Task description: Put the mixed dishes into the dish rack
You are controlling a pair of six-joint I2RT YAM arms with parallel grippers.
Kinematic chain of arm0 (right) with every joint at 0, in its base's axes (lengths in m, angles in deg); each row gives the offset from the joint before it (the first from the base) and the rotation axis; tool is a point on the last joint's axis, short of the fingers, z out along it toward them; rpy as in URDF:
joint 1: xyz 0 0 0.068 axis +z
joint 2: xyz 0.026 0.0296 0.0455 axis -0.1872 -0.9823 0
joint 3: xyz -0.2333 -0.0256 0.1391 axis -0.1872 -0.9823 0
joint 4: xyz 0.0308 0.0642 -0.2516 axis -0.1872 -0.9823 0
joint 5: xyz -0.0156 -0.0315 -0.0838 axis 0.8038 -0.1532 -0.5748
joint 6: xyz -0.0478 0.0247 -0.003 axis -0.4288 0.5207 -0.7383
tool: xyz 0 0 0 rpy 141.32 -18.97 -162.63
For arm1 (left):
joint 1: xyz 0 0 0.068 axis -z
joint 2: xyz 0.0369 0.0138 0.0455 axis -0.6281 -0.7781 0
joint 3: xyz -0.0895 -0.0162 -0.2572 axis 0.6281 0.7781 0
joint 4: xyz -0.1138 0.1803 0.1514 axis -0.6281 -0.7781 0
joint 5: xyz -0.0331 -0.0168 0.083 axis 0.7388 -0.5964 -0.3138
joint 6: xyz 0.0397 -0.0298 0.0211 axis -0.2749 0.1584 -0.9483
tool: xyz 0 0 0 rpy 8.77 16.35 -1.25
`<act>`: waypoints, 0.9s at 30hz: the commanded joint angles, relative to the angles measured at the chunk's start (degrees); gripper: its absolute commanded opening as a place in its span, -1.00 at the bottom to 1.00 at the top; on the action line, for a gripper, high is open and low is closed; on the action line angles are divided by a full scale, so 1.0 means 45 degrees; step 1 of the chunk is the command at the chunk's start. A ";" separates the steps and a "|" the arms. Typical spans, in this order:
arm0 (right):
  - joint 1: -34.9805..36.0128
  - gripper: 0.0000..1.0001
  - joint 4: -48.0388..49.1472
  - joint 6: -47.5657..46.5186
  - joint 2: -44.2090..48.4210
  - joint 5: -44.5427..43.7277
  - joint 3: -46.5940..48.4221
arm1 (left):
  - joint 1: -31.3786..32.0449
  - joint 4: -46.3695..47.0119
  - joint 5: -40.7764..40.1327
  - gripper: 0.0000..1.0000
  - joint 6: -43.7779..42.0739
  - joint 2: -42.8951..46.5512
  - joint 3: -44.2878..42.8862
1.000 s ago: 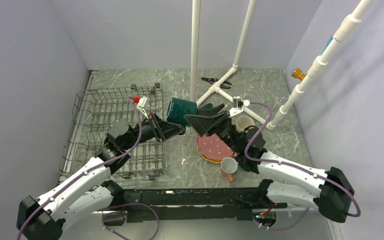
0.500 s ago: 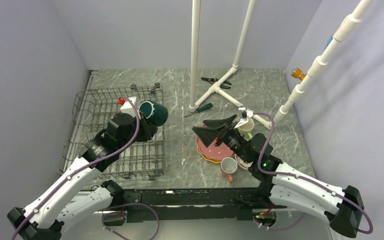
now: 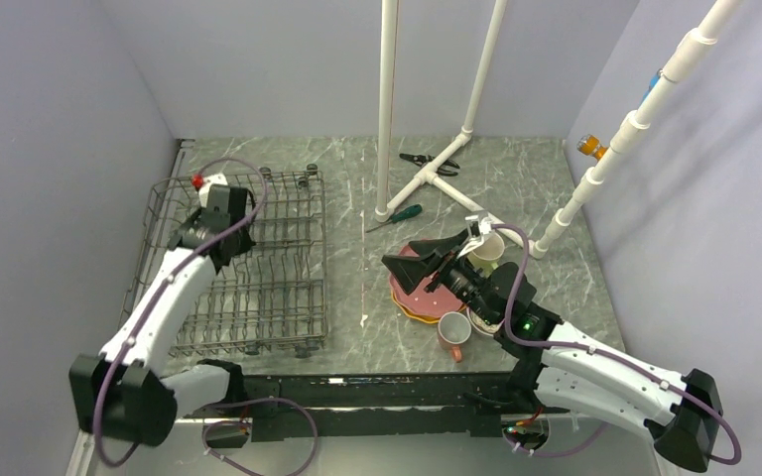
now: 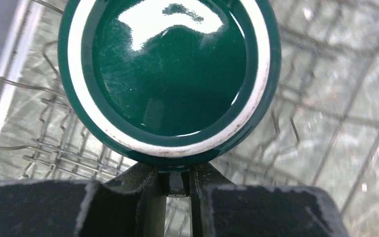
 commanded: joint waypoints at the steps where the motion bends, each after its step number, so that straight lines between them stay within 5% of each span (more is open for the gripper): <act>1: -0.0001 0.92 -0.0325 -0.0690 0.0143 0.0017 0.0779 | -0.1251 0.0807 -0.1189 -1.00 0.0845 -0.2062 -0.2198; 11: -0.0021 0.92 -0.1257 -0.1745 0.1249 -0.0931 0.0640 | -0.3901 0.0807 -0.1584 -1.00 0.2900 -0.7013 -0.5238; 27: -0.0040 0.91 -0.1053 -0.2233 0.1675 -0.1918 -0.0052 | -0.4818 0.3671 -0.1061 -1.00 0.4202 -0.9219 -0.5096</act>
